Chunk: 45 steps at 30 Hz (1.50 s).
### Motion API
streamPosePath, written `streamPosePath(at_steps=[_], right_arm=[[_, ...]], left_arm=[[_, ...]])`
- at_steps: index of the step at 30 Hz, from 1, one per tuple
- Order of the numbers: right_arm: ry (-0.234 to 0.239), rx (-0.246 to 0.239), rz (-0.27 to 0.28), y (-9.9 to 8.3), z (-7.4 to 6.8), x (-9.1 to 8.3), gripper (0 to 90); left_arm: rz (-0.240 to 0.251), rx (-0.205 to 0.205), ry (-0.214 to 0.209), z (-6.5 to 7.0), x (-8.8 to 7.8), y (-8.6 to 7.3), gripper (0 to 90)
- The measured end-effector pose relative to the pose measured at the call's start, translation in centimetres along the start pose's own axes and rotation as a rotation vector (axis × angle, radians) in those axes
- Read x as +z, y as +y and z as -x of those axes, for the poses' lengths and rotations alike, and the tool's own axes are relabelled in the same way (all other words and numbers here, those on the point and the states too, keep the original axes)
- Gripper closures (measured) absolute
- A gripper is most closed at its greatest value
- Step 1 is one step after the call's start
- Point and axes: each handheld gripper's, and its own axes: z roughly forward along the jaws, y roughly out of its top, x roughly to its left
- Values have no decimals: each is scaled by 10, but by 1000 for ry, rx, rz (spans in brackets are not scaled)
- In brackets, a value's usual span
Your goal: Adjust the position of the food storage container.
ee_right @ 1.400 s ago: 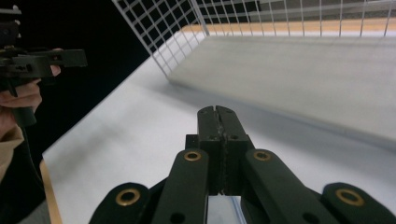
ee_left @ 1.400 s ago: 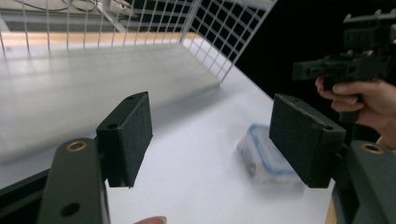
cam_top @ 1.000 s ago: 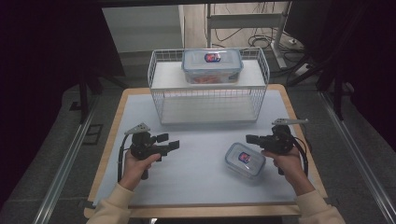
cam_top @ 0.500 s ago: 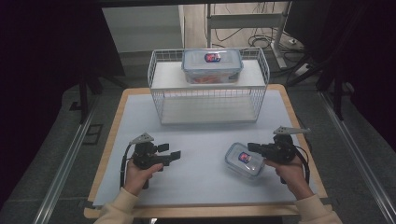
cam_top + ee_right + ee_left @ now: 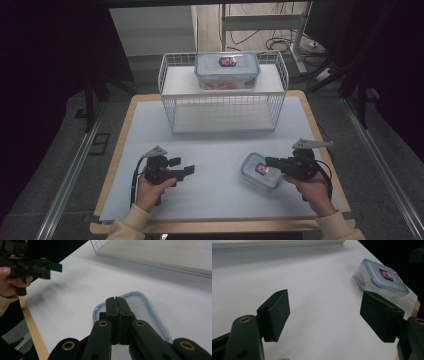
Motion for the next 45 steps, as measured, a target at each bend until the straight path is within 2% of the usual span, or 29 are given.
streamPosePath(at_steps=[4,18,19,21,22,25,29,32,39,45], right_arm=[[-10,-24,-31,-9,-6,0,893],[-21,-59,-102,-38,-25,-3,894],[-30,-80,-123,-45,-31,-2,894],[-30,-88,-133,-47,-32,-2,894],[-23,-104,-162,-55,-37,1,894],[-28,-119,-194,-62,-40,4,894],[-68,-137,-243,-71,-38,10,894],[-95,-145,-250,-71,-33,11,894],[-116,-143,-241,-71,-25,10,895],[-160,-103,-214,-70,-7,7,895]], left_arm=[[-6,4,1,0,2,0,237],[-36,7,-7,-4,8,-1,242],[-36,6,-6,-4,8,-2,241],[-39,7,-5,-5,8,-2,241],[-42,9,-4,-5,9,-2,242],[-43,9,-3,-5,9,-2,241],[-46,8,-4,-5,9,-2,243],[-53,10,-6,-5,10,-3,245],[-62,14,-2,-6,11,-3,244],[-63,15,-3,-5,13,-4,244]])
